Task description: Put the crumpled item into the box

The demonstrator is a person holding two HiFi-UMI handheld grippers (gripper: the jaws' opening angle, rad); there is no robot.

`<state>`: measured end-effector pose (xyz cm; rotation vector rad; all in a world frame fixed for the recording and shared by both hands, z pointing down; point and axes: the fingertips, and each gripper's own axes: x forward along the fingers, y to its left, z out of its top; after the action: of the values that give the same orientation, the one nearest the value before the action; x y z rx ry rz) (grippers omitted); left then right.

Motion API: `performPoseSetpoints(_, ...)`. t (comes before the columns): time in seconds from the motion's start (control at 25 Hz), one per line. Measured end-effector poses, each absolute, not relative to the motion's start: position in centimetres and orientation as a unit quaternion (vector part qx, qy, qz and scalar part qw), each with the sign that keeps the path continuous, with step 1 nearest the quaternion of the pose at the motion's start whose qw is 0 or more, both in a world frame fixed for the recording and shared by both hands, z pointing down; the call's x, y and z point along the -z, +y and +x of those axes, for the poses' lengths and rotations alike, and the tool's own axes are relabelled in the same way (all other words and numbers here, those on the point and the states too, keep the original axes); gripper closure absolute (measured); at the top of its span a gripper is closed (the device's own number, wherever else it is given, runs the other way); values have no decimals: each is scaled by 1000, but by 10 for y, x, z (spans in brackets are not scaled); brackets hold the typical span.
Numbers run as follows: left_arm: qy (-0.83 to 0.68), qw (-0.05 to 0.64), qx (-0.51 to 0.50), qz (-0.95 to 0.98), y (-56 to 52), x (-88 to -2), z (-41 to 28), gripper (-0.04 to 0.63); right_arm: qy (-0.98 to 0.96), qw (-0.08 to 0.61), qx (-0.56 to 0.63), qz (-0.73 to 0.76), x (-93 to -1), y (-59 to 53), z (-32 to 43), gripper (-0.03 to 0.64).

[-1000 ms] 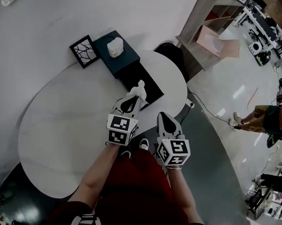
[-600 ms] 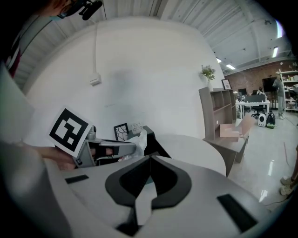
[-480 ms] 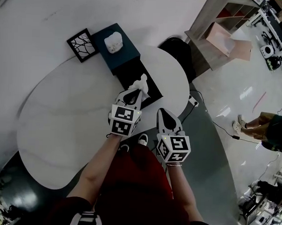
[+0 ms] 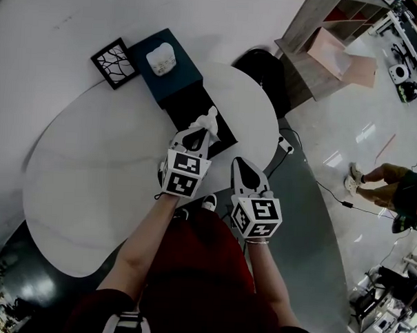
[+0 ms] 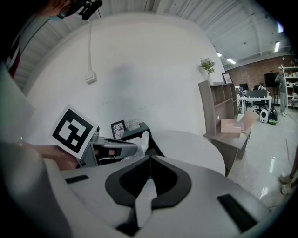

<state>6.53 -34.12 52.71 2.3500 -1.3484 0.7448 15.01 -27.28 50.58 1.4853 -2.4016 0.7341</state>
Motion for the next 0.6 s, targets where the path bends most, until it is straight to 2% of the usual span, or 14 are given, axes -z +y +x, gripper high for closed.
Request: performPoseSetpoints(0.6, -461, 177, -275, 825, -343, -535, 66, 569, -813, 120, -264, 505, -517, -274, 148, 601)
